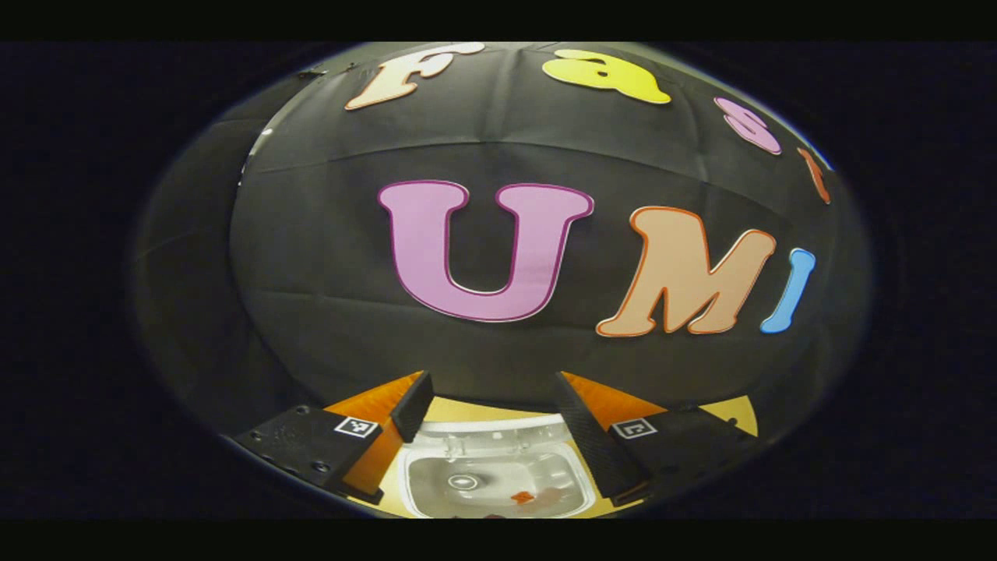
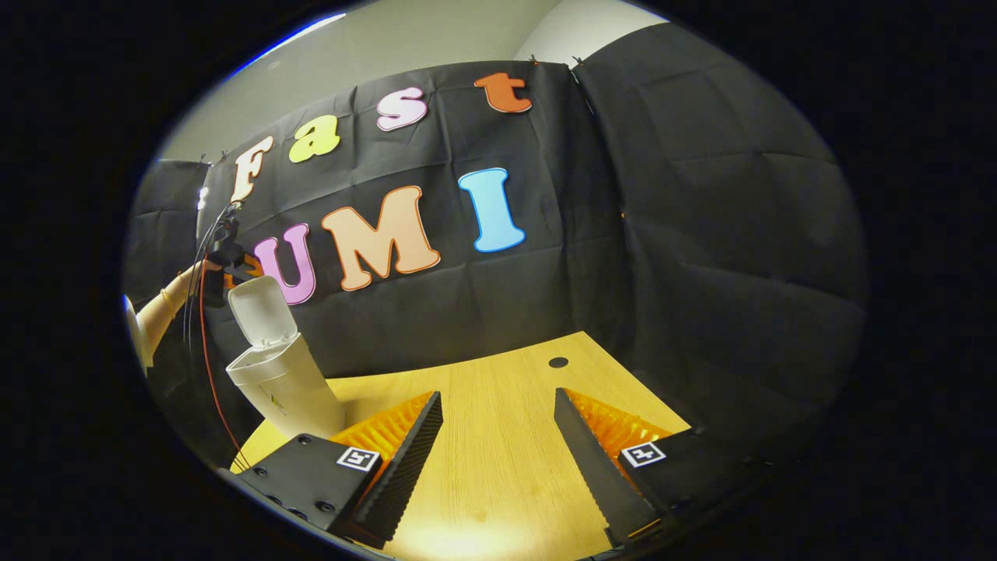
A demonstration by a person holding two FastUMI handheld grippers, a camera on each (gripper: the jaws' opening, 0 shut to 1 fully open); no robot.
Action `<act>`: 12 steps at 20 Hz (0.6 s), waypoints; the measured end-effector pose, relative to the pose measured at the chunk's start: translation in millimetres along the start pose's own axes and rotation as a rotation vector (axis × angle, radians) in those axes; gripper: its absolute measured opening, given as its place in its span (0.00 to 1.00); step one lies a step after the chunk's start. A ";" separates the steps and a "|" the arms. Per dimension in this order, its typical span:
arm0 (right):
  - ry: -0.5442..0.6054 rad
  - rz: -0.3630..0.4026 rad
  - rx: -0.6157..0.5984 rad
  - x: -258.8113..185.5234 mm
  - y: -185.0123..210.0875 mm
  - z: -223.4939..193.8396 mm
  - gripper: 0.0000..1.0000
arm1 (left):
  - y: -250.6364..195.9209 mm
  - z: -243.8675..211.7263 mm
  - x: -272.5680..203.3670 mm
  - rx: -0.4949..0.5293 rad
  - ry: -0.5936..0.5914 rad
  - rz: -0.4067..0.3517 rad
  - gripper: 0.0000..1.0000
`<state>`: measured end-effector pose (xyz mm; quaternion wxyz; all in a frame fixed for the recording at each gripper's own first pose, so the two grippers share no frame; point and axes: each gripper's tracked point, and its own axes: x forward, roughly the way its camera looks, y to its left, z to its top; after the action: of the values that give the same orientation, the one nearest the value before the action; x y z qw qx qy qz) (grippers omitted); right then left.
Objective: Press the lid of the desktop garbage bin to open it, pick up the crumpled paper on the desktop and throw it into the bin, then pick up the pop can on the desktop and drop it into the bin, and finally close the garbage bin lid.
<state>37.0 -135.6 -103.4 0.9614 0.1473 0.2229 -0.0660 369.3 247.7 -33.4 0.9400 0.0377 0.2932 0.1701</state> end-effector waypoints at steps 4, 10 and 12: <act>-0.003 0.030 -0.004 7.0 8.6 0.9 0.96 | -18.3 -36.5 -28.2 -0.002 0.031 -0.061 0.89; 0.032 0.077 0.002 16.7 18.3 -10.3 0.96 | -31.0 -163.8 -45.8 0.023 0.140 -0.095 0.93; 0.044 0.078 -0.015 16.4 18.6 -12.5 0.97 | -31.8 -204.1 -50.9 0.108 0.204 -0.087 0.93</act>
<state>50.1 -115.1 -116.7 0.9591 0.1501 0.2386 -0.0238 224.5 194.6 -179.9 0.9084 0.0579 0.3975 0.1162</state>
